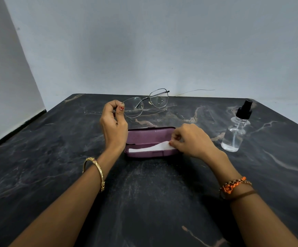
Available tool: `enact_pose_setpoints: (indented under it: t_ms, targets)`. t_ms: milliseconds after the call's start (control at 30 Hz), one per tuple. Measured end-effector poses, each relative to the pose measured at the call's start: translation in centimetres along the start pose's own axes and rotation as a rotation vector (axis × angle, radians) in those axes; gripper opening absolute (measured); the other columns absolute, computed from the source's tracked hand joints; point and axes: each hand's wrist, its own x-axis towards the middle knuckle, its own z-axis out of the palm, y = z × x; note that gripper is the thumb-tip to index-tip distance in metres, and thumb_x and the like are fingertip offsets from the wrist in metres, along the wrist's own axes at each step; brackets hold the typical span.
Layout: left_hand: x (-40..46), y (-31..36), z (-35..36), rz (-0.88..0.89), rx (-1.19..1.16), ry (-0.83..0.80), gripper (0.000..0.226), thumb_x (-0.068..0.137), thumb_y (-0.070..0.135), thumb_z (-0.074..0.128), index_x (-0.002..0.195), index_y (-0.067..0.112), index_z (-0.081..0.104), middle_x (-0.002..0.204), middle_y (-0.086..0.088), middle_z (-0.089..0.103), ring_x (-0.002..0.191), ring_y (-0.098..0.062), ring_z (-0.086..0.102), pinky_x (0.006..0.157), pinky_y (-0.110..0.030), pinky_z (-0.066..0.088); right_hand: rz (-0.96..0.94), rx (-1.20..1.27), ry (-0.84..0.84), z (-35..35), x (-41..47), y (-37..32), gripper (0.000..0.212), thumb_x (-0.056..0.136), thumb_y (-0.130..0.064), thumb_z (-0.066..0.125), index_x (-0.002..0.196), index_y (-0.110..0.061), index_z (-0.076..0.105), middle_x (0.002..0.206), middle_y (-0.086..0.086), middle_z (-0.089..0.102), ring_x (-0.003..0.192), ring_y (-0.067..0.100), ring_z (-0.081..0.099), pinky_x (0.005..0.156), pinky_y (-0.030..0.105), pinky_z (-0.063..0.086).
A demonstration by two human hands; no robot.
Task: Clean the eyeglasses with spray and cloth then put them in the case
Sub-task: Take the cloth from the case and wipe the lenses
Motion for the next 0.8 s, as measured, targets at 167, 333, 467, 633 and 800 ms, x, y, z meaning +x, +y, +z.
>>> enact_pose_setpoints:
  t_ms: [167, 333, 467, 633, 800]
  targets:
    - [-0.1, 0.2, 0.0, 0.006, 0.011, 0.000, 0.008, 0.091, 0.008, 0.045, 0.086, 0.013, 0.050, 0.073, 0.011, 0.048, 0.060, 0.010, 0.045, 0.058, -0.006, 0.038, 0.022, 0.319, -0.004, -0.4, 0.2, 0.4, 0.020, 0.087, -0.022, 0.053, 0.070, -0.013, 0.055, 0.074, 0.005, 0.057, 0.076, 0.021, 0.054, 0.067, 0.031, 0.039]
    - [-0.2, 0.3, 0.1, 0.009, 0.012, -0.010, 0.006, 0.091, 0.012, 0.046, 0.087, 0.012, 0.050, 0.073, 0.010, 0.049, 0.062, 0.009, 0.047, 0.059, -0.006, 0.039, 0.274, 0.965, -0.013, -0.7, 0.3, 0.1, 0.027, 0.095, -0.028, 0.042, 0.076, -0.012, 0.053, 0.064, 0.000, 0.057, 0.058, 0.011, 0.056, 0.056, 0.023, 0.046]
    - [-0.2, 0.3, 0.1, 0.007, 0.004, -0.007, 0.008, 0.091, 0.011, 0.046, 0.088, 0.008, 0.052, 0.074, 0.010, 0.049, 0.064, 0.003, 0.047, 0.061, -0.007, 0.039, 0.493, 1.661, -0.009, -1.5, 0.5, -0.1, 0.030, 0.098, -0.025, 0.037, 0.081, -0.004, 0.051, 0.059, 0.011, 0.068, 0.053, 0.023, 0.067, 0.057, 0.036, 0.059]
    - [-0.4, 0.8, 0.3, 0.014, -0.011, -0.016, 0.006, 0.091, 0.010, 0.046, 0.087, 0.010, 0.051, 0.072, 0.009, 0.048, 0.058, 0.008, 0.046, 0.056, -0.007, 0.038, 0.583, 2.130, 0.260, -1.7, 0.7, 0.0, 0.022, 0.098, -0.020, 0.038, 0.084, -0.005, 0.048, 0.082, 0.023, 0.058, 0.089, 0.034, 0.060, 0.085, 0.049, 0.046]
    - [-1.0, 1.5, 0.7, 0.037, -0.032, -0.026, 0.007, 0.090, 0.007, 0.047, 0.086, 0.011, 0.051, 0.074, 0.010, 0.049, 0.065, 0.010, 0.048, 0.062, -0.006, 0.039, 0.508, 2.313, 0.459, -1.4, 1.0, -0.2, 0.020, 0.095, -0.022, 0.043, 0.088, -0.005, 0.049, 0.088, 0.015, 0.058, 0.103, 0.029, 0.058, 0.087, 0.043, 0.048]
